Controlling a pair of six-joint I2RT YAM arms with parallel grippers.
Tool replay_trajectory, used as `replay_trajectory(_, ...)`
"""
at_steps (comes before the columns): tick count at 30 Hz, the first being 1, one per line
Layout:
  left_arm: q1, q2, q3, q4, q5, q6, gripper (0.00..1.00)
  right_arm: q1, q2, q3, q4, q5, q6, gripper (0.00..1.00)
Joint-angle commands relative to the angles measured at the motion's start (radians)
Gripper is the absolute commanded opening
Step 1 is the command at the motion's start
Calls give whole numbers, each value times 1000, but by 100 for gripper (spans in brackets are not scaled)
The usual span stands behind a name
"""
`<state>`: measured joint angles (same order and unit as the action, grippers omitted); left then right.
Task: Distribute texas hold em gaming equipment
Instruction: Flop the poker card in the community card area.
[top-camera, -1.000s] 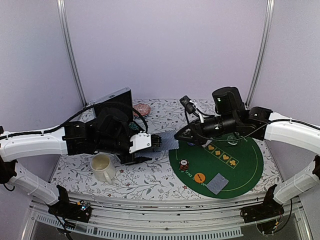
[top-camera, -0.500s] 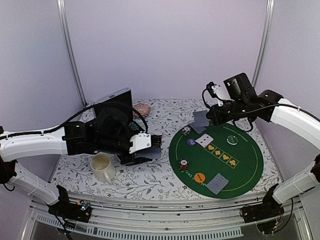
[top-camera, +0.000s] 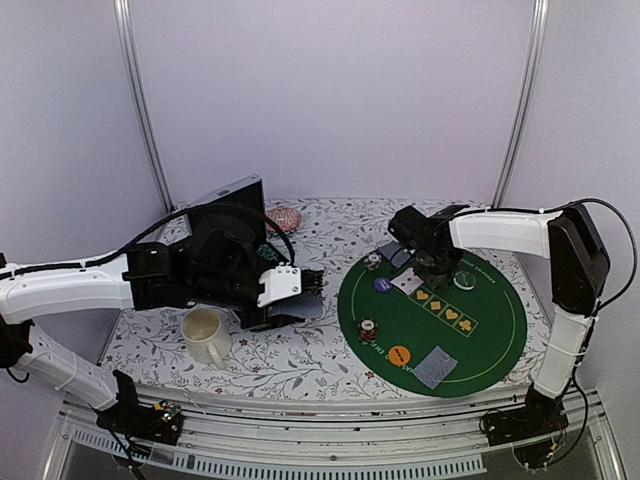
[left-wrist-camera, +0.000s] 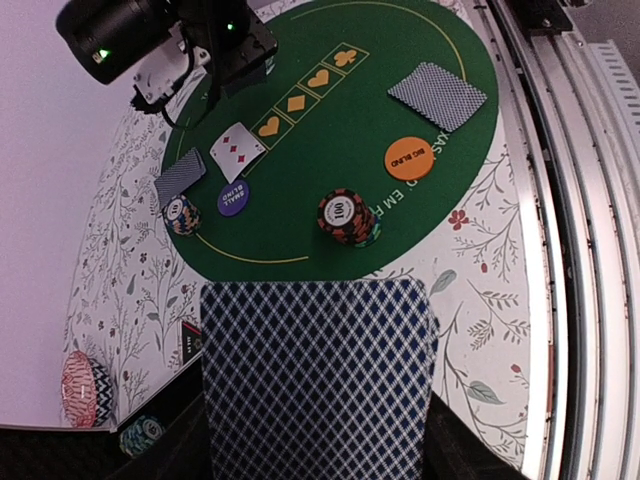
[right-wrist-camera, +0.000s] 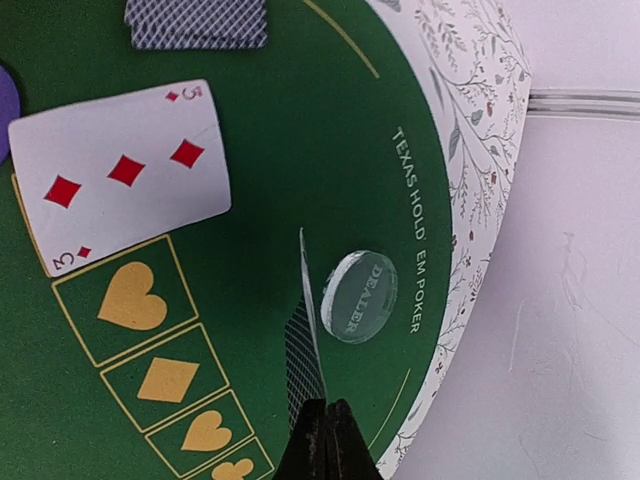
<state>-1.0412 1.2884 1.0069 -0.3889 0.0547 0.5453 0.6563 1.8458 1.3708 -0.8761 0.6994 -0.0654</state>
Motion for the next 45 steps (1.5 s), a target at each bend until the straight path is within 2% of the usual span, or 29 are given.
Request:
replay_trajectory(1, 8, -18, 1, 10, 9, -4, 61, 19, 88, -36, -4, 20, -42, 2)
replay_trajectory(10, 9, -17, -1, 10, 10, -2, 61, 64, 153, -78, 98, -189, -137, 2)
replay_trajectory(16, 10, -22, -2, 10, 15, -1, 61, 64, 177, -64, 115, -239, -159, 2)
replay_trajectory(45, 9, -31, -7, 8, 2, 4, 61, 45, 248, 36, 59, -321, -57, 3)
